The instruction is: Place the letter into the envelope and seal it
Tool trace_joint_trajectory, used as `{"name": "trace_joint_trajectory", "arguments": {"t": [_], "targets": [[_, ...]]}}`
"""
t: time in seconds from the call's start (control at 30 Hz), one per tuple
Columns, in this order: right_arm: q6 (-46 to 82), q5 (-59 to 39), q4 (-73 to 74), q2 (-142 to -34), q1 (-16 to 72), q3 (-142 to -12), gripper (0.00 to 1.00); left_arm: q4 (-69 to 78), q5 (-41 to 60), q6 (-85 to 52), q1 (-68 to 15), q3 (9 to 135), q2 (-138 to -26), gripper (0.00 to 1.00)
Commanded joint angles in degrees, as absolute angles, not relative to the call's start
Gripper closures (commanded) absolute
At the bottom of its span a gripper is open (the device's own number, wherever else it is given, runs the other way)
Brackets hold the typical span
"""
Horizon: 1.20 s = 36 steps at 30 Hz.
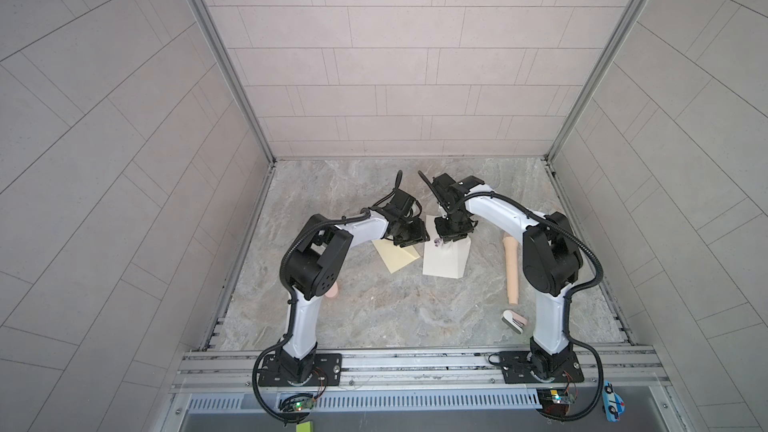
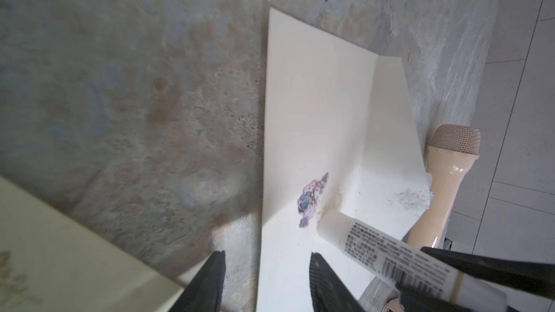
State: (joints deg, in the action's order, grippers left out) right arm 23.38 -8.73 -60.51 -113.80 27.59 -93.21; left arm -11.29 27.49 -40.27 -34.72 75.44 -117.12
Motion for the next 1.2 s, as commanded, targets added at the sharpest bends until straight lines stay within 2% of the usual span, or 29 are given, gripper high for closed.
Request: {"name": "trace_joint_trajectory", "arguments": {"t": [0.0,0.27,0.4,0.53,0.63,0.77,1.17], "targets": [[24.85,-8.49,-59.15,-115.75,27.69,-92.65,1.0,-13.27,28.39,-38.28,-35.28,77.12,-119.16,0.48],[26.62,-10.27,-56.42,-115.34,27.59,-89.89,1.0,-8.5,33.43,-38.76,-35.51,77.56,-121.76,0.48],[27.39,-10.23,-55.22,-115.09,27.81,-88.96,1.0,-7.09,33.75,-39.61,-35.49,77.6,-122.34,0.53],[28.14,-9.55,-54.54,-114.88,28.41,-88.08,1.0,-6.24,33.45,-40.25,-35.54,77.61,-122.78,0.67],[28.63,-8.64,-53.65,-114.2,29.0,-86.7,1.0,-6.15,32.63,-40.68,-35.54,77.43,-122.91,0.88],[29.61,-7.08,-52.31,-113.53,30.42,-84.59,1.0,-6.15,30.77,-41.22,-35.51,76.96,-122.79,0.99],[32.17,7.11,-54.53,-113.38,31.08,-82.26,1.0,-8.98,27.38,-40.4,-35.34,75.42,-120.06,1.0]]}}
